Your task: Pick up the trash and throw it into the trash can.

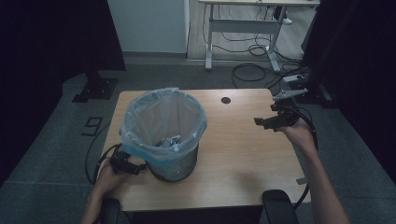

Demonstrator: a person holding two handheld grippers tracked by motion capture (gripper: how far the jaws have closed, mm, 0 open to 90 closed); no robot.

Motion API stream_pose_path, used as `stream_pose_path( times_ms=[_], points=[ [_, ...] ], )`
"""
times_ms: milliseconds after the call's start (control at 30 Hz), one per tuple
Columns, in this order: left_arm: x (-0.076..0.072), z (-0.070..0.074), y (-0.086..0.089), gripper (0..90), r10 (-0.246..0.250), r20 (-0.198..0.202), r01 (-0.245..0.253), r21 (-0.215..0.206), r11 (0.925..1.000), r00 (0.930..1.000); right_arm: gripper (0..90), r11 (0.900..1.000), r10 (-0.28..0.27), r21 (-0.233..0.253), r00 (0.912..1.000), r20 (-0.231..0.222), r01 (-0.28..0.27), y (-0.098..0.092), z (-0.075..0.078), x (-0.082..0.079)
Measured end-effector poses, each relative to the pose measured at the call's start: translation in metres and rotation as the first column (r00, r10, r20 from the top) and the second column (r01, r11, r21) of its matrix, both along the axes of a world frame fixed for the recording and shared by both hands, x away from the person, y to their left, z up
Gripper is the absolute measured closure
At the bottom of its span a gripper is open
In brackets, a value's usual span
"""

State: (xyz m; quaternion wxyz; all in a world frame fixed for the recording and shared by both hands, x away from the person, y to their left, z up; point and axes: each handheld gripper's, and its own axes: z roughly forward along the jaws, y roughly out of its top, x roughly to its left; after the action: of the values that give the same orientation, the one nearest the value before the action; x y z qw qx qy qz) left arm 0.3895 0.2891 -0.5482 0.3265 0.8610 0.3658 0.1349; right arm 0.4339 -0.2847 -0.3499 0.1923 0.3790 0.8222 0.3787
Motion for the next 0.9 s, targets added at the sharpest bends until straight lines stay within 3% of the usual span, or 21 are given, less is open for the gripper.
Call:
stream_pose_path(
  times_ms=[200, 900],
  points=[
    [0.0, 0.0, 0.0, 0.0, -0.001, 0.0, 0.001, 0.0, 1.0, 1.0, 5.1, 1.0, -0.003, -0.005, 1.0, 0.003, 0.003, -0.002, -0.013, -0.001],
    [0.0, 0.0, 0.0, 0.0, -0.001, -0.001, 0.001, 0.0, 1.0, 1.0, 5.4, 0.999, 0.02, -0.038, 0.9995, -0.023, -0.021, 0.009, -0.079, -0.004]
  ],
)
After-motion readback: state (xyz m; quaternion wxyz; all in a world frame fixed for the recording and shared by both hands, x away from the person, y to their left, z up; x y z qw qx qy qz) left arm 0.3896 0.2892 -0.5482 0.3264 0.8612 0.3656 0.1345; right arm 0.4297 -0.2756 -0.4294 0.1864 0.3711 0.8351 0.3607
